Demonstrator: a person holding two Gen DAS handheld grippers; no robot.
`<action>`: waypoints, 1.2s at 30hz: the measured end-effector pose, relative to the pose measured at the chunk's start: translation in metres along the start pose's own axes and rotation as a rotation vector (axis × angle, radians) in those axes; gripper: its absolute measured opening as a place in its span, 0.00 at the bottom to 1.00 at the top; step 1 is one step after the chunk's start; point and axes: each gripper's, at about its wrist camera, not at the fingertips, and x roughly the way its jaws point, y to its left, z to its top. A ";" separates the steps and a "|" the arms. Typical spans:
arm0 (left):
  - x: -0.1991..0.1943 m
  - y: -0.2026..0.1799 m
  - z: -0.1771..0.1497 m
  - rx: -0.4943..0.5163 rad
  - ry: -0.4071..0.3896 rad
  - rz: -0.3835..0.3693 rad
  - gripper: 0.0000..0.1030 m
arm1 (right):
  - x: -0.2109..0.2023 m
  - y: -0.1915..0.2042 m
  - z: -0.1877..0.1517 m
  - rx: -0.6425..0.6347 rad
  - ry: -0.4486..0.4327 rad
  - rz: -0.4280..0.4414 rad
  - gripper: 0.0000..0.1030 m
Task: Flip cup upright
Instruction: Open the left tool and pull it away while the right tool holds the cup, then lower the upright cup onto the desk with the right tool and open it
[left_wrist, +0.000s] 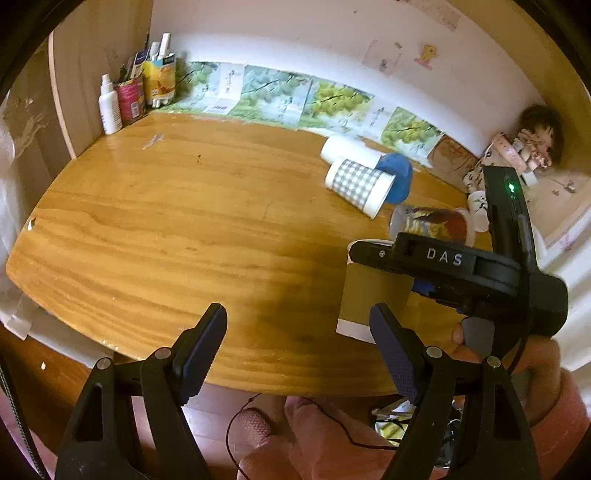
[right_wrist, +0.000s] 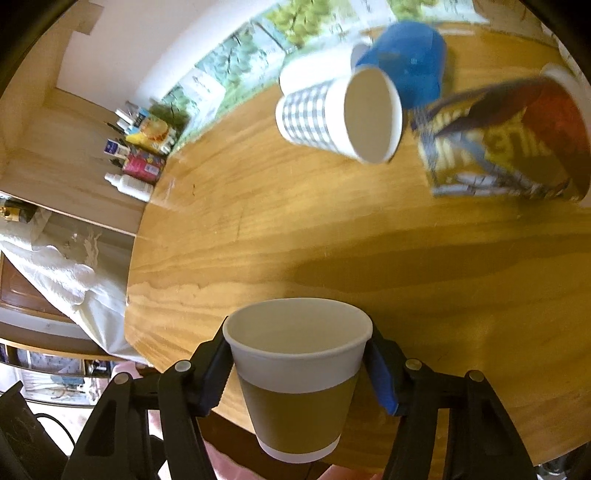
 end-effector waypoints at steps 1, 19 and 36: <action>-0.001 -0.001 0.001 0.005 -0.006 -0.004 0.80 | -0.004 0.001 0.000 -0.009 -0.031 -0.004 0.63; 0.000 0.000 0.010 0.041 -0.013 0.002 0.80 | -0.034 0.009 -0.043 -0.346 -0.604 -0.203 0.62; 0.002 -0.007 0.008 0.083 0.008 0.026 0.80 | -0.023 0.004 -0.066 -0.452 -0.724 -0.245 0.64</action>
